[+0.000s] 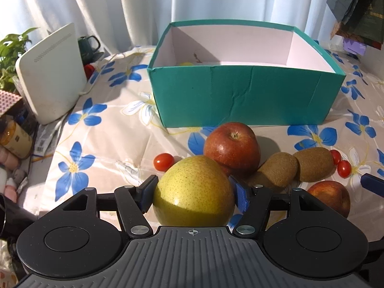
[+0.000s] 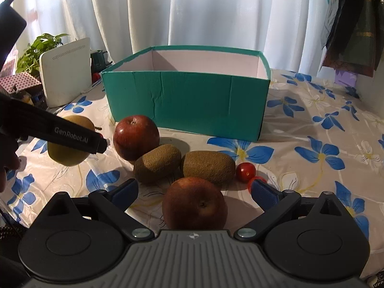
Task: Organize fruits
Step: 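Close the right gripper on the red apple while the left gripper lifts the pear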
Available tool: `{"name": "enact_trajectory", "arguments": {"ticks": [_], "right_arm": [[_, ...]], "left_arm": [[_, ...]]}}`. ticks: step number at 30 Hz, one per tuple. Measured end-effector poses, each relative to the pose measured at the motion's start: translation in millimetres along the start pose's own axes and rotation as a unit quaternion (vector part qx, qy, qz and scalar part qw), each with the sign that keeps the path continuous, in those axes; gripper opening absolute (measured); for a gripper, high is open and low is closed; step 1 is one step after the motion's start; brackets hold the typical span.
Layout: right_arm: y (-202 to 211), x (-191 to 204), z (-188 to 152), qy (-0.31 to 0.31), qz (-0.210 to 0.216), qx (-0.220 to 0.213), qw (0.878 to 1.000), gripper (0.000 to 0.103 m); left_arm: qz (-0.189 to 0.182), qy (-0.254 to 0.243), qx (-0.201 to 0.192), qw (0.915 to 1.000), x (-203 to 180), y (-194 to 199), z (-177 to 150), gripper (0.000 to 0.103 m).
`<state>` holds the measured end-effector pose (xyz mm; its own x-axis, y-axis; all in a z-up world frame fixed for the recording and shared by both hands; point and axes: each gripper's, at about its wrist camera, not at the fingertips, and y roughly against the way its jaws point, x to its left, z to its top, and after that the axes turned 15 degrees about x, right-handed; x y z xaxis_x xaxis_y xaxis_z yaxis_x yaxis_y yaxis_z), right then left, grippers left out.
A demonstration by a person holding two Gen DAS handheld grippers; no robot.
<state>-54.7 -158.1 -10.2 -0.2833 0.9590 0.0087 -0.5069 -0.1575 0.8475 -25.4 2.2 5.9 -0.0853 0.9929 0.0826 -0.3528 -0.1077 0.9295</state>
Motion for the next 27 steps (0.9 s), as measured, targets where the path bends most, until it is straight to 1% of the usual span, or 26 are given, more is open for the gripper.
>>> {"name": "enact_trajectory", "arguments": {"ticks": [4,6,8,10,14,18,21,27], "right_arm": [[-16,3,1,0.007,0.001,0.022,1.000,0.100],[-24,2,2,0.002,0.006,0.038,0.999,0.095],[-28,2,3,0.000,0.011,0.047,0.999,0.093],[-30,3,4,-0.001,0.005,0.050,0.999,0.088],[-35,1,4,-0.005,-0.012,0.062,0.998,0.069],[-37,0,5,-0.006,-0.013,0.068,0.998,0.069],[-44,0,5,-0.002,-0.016,0.090,0.996,0.069],[-44,-2,2,-0.008,-0.012,0.087,0.996,0.068]], "left_arm": [[0.001,0.000,0.003,1.0000,1,-1,2,0.069],[0.001,-0.002,0.002,1.0000,2,-1,3,0.069],[0.002,-0.001,0.002,1.0000,2,-2,4,0.069],[0.002,-0.001,0.001,1.0000,3,-2,5,0.069],[-0.001,-0.003,0.001,1.0000,1,-3,8,0.069],[-0.005,-0.006,0.005,1.0000,0,-5,10,0.069],[-0.006,-0.008,0.003,0.9999,0,-5,11,0.069],[-0.008,-0.012,0.000,0.9999,1,-4,13,0.069]]}}
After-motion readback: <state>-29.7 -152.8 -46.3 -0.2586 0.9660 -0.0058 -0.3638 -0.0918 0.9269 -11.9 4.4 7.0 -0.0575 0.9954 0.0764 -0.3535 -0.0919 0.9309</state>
